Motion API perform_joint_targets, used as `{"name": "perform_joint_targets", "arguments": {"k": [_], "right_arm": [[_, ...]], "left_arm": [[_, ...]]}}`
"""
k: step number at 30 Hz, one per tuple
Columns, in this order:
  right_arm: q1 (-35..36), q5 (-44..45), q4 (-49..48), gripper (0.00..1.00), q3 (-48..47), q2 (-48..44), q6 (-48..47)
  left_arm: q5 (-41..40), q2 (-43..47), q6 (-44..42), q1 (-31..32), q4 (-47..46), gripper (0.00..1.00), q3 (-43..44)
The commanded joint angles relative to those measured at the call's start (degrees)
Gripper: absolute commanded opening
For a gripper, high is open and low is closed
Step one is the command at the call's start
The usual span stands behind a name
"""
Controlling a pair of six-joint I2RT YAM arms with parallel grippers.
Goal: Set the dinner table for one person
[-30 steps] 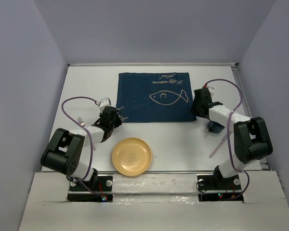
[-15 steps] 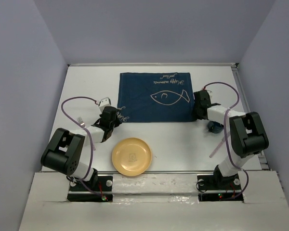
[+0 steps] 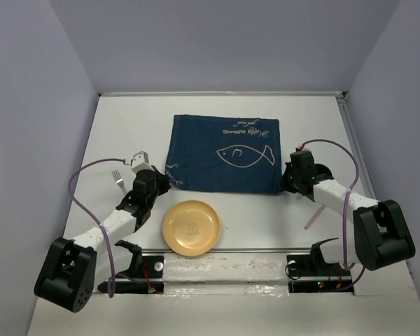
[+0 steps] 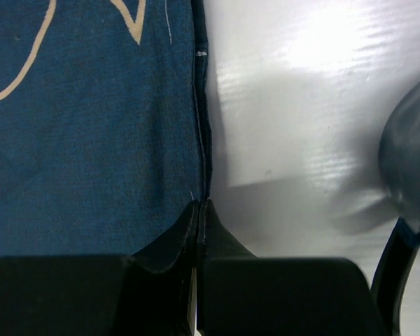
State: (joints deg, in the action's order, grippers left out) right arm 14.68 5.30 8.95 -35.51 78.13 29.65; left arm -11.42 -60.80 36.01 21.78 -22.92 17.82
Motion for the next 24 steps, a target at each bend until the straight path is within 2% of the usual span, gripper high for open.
{"name": "perform_joint_targets", "arguments": {"k": [1, 11, 13, 17, 18, 20, 21, 22, 23, 24], "right_arm": [[0.97, -1.61, -1.57, 0.0, 3.07, -5.09, 1.02], [0.97, -1.52, 0.98, 0.0, 1.93, -6.76, 0.32], [0.97, -1.52, 2.64, 0.0, -0.17, -6.15, 0.06], [0.97, -2.22, 3.27, 0.02, -0.18, -7.37, -0.29], [0.97, -2.83, 3.27, 0.15, 0.0, -7.9, -0.47], [0.97, -3.01, 3.44, 0.35, -0.26, -8.34, -0.82], [0.97, -3.02, 4.05, 0.47, -0.87, -8.86, -1.6], [0.97, -3.02, 5.45, 0.51, -2.27, -9.22, -1.96], [1.49, -3.19, 5.9, 0.56, -2.81, -10.61, -2.75], [1.49, -3.45, 6.43, 0.57, -3.34, -10.63, -2.93]], "left_arm": [[2.1, 4.01, 3.89, 0.19, 1.03, 0.0, -4.28], [0.79, 14.11, 6.53, 0.1, 6.92, 0.0, -7.98], [0.09, 16.93, 7.32, 0.11, 8.06, 0.07, -8.68], [-0.62, 18.78, 7.58, 0.1, 8.42, 0.27, -9.04], [-0.45, 18.87, 7.58, 0.19, 8.42, 0.37, -9.04], [0.69, 19.31, 6.88, 0.11, 8.41, 0.57, -8.95], [0.96, 19.75, 6.53, 0.19, 8.59, 0.76, -8.69], [1.05, 20.97, 5.92, 0.11, 9.72, 0.83, -7.81], [0.88, 21.94, 4.78, 0.19, 10.69, 0.97, -7.2], [0.61, 23.08, 4.25, 0.19, 11.57, 0.99, -6.32]]}}
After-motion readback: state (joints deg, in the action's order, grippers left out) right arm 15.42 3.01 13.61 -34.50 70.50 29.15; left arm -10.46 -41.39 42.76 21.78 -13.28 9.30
